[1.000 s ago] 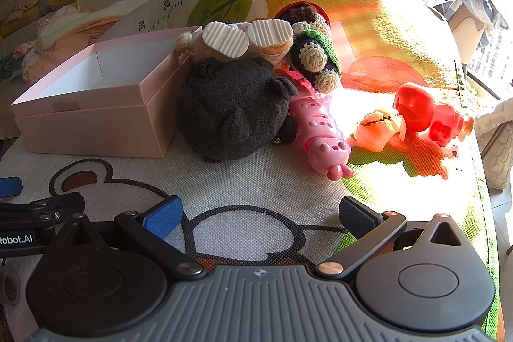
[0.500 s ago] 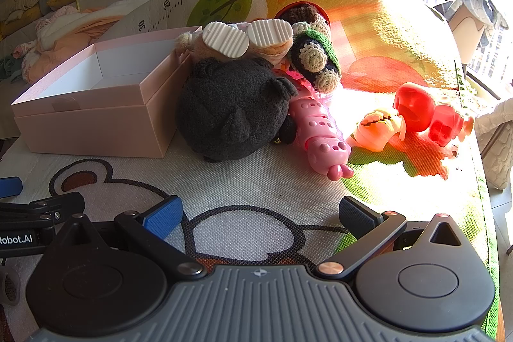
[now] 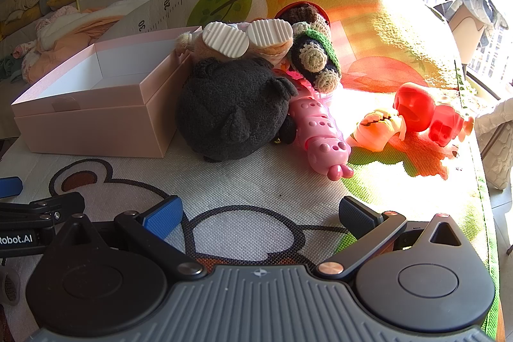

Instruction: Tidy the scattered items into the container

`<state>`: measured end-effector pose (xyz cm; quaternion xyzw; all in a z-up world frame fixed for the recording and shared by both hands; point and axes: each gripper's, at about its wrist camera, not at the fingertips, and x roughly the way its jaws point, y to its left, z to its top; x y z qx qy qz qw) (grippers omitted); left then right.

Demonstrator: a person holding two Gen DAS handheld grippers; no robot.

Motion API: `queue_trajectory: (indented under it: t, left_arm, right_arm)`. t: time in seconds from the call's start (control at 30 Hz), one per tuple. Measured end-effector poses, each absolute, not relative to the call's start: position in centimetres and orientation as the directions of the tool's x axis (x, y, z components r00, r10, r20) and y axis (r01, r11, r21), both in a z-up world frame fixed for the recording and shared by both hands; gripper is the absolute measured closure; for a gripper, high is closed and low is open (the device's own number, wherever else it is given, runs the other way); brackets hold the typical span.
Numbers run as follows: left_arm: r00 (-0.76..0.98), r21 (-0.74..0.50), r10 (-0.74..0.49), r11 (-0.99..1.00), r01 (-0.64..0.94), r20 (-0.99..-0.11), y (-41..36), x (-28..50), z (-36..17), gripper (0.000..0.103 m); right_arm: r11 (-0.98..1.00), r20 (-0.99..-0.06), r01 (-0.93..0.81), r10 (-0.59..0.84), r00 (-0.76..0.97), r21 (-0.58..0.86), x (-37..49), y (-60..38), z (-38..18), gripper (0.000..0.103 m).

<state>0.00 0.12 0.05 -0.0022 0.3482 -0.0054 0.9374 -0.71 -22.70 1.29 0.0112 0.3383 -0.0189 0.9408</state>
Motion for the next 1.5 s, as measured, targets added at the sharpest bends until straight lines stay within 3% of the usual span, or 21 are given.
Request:
queue_trajectory:
  t: [1.0,1.1,1.17,1.3,1.43,1.5]
  left_arm:
    - [0.737,-0.002,-0.001,1.0,0.0,-0.676,0.0,0.6,0.2,0.0]
    - [0.743,-0.007,-0.012,1.0,0.01,-0.669,0.1,0.4,0.2,0.0]
    - [0.749,-0.012,-0.017,1.0,0.013,-0.662,0.2,0.3,0.1,0.0]
    - [0.754,-0.016,-0.015,1.0,0.006,-0.656,0.2,0.5,0.1,0.0]
    - [0.756,-0.025,-0.021,1.0,0.006,-0.654,0.2,0.6,0.1,0.0]
    - [0.758,-0.032,-0.025,0.999,0.006,-0.652,0.3,0.6,0.1,0.0]
  right_arm:
    - [1.0,-0.676,-0.006,0.003,0.737,-0.002,-0.2,-23.2,1.7,0.0]
    - [0.991,-0.664,-0.109,0.131,0.736,0.074,-0.2,-24.4,2.6,0.0]
    - [0.977,-0.57,-0.167,0.211,0.794,0.13,-0.5,-26.0,4.6,0.0]
    - [0.981,-0.406,-0.17,0.193,0.893,0.092,1.2,-29.2,9.3,0.0]
    - [0.954,-0.409,-0.121,0.23,0.883,0.275,7.7,-34.2,10.6,0.001]
    - [0.897,-0.439,-0.12,0.32,0.84,0.426,12.0,-36.5,9.4,0.001]
